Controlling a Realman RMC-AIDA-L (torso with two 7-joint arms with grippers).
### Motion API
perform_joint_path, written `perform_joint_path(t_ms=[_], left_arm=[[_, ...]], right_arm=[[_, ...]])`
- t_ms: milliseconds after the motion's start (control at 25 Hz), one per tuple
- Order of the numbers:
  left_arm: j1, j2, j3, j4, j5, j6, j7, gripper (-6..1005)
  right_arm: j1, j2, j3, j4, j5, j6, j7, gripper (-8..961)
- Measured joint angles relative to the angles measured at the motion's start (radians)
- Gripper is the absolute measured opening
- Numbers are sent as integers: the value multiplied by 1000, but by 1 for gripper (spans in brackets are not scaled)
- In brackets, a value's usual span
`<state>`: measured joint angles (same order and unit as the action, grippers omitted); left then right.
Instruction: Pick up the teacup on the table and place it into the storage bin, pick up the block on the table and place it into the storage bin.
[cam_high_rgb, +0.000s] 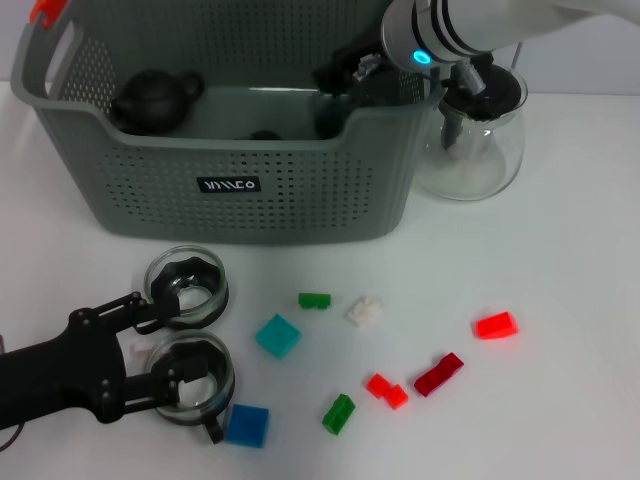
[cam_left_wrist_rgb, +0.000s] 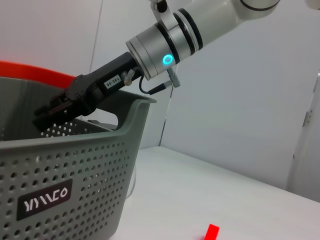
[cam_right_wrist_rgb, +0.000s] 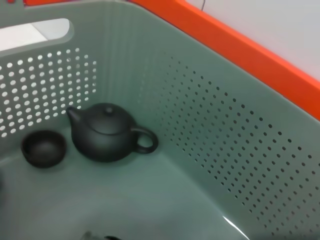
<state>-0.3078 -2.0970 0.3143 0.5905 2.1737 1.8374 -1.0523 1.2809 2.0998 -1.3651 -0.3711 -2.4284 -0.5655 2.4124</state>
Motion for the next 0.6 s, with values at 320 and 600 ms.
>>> perform_joint_path(t_ms=[320, 600], left_arm=[[4, 0, -6, 0, 0, 8, 1, 825], [3, 0, -6, 0, -1, 7, 3, 825]], right_arm=[[-158, 2, 21, -303, 64, -31, -9, 514], [-583, -4, 54, -895, 720, -224, -426, 600]])
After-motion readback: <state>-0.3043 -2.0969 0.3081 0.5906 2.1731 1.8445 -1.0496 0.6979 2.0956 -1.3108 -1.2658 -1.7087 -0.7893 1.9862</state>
